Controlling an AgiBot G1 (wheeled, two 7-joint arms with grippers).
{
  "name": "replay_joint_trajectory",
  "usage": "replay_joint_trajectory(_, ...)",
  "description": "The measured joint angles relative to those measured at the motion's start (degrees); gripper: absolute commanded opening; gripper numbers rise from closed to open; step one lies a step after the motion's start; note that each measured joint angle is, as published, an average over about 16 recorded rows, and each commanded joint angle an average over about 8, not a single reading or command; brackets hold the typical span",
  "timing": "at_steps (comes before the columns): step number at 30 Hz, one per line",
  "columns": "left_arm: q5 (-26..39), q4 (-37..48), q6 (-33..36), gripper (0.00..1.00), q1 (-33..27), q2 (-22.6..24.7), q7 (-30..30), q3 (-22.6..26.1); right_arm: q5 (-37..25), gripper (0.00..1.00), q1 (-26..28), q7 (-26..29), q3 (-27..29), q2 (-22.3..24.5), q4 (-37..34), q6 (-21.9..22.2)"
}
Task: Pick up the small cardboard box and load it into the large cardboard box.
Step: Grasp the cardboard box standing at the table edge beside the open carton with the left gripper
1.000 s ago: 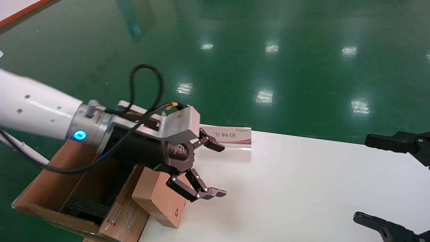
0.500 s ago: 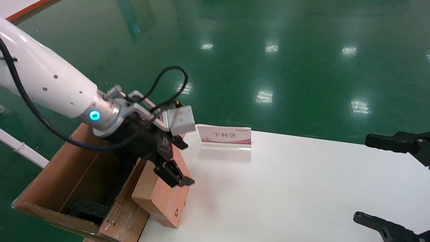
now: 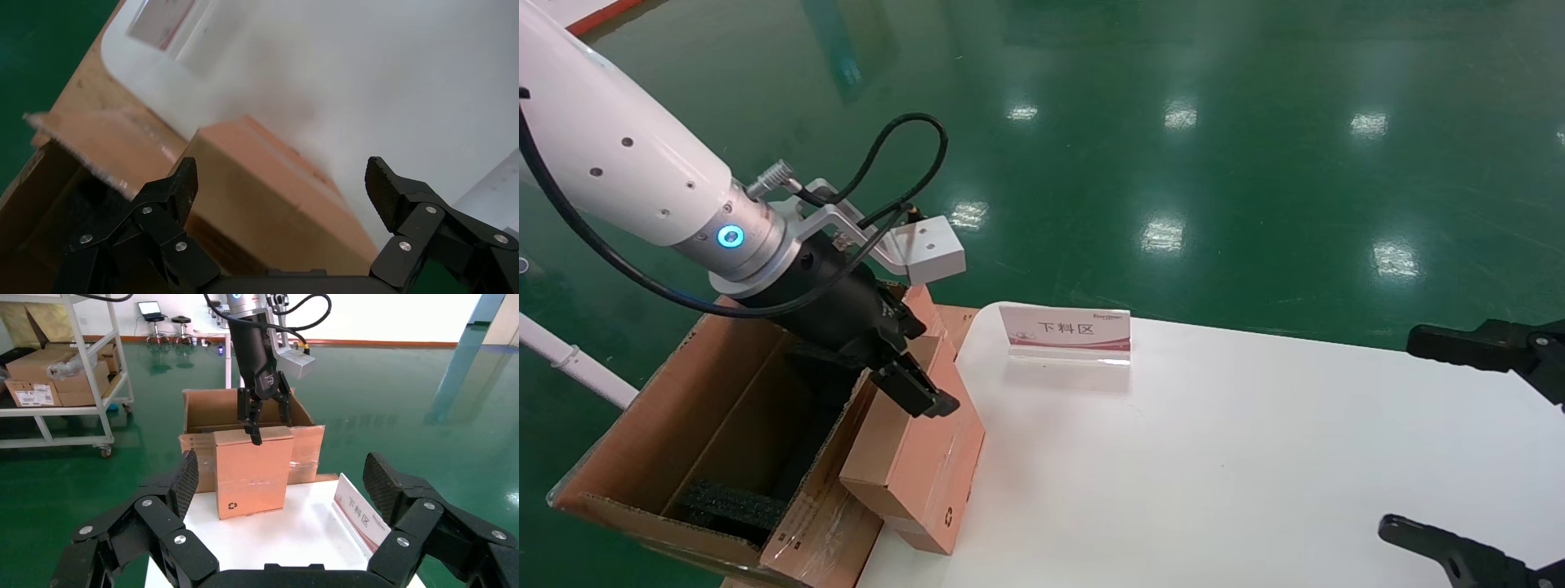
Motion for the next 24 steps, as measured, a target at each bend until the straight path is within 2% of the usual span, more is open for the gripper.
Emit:
replay_joint_trajectory(13,-1.36,-0.35,-0.48,1.00,-5.70,0.66,-4.74,10.72,0.04,1.00,0.01,-0.03,-0.05,0.02,0.00,0.02)
replay_joint_trajectory(24,-2.94,-0.45,-1.21,1.00,-8.44,0.88,-7.09,17.17,0.07,1.00,0.02,-0.05,-0.10,0.04,0.00,0.04)
